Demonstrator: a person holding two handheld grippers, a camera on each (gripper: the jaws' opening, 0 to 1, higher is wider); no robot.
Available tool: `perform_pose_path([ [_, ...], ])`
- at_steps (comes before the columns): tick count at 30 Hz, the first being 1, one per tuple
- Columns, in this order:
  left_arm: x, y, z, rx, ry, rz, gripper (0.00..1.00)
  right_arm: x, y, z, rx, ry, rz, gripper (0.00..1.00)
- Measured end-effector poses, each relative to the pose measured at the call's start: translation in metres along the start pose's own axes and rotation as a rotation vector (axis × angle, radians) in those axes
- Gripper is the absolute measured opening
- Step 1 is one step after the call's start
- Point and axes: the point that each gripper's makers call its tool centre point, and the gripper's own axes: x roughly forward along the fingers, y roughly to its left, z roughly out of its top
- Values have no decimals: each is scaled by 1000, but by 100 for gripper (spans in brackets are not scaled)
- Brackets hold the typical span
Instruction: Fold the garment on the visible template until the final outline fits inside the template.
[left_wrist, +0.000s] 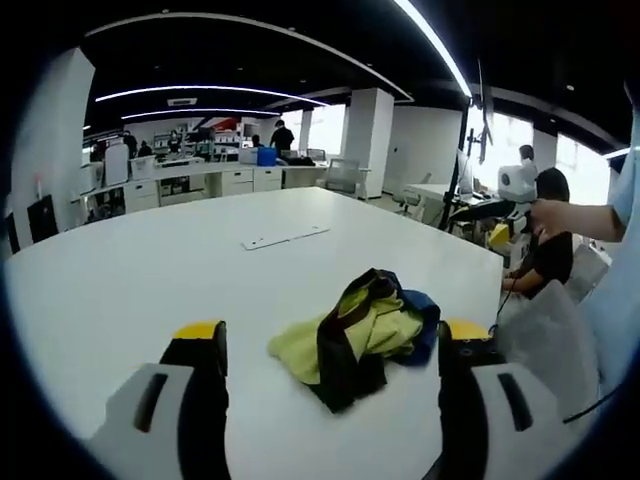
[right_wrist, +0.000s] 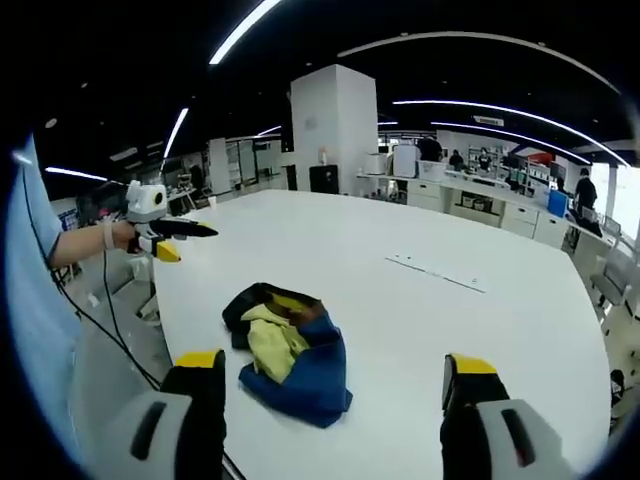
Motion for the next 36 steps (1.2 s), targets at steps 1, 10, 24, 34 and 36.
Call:
perform_pose_path([
  [1,2,3,-2,2,-2,-5,84,2,1,-2,8,-4,-7,90],
  [10,2,10,-4,6,-11,-12,84,7,4,-14,15,35,-13,90],
  [24,-1,0,-13,-9,-8,-6,82,6,9,-17,28,32,-6,89],
  [34,-3,-4,-19,-26,-24,17,78,16,18,-21,18,39,34,88],
  [36,-2,-5,-20,-25,-29,21,78,17,18,-23,17,43,37,88],
])
